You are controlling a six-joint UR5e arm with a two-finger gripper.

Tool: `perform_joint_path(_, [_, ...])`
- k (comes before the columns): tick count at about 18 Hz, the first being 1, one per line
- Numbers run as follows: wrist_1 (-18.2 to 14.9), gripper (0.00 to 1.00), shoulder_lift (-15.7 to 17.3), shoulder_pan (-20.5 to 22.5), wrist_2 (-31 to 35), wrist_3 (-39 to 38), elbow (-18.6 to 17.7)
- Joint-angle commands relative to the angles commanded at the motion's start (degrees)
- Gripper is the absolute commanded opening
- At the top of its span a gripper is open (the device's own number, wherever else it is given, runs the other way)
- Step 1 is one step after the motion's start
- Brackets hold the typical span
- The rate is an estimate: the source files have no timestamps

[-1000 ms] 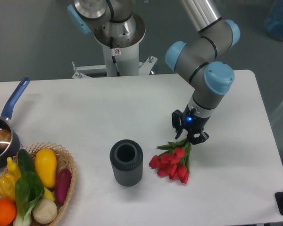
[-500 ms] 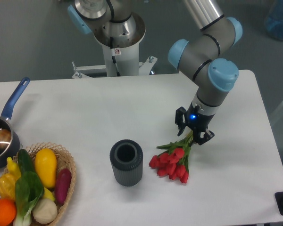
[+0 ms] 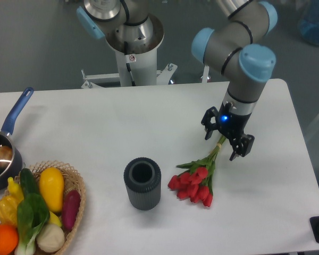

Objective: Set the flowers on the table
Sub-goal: 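Open the gripper and lift it off the tulip stems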

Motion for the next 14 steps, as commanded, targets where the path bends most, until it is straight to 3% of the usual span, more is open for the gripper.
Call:
perform_joint_path(5, [0.1,1.0,1.2,1.1,-0.2,0.2,0.4])
perform_joint_path(11, [0.4,1.0,1.3,1.2,-0.2,0.2,4.9])
perform_joint_path(14, [0.4,1.0,1.3,2.1,-0.2,0.2,5.4])
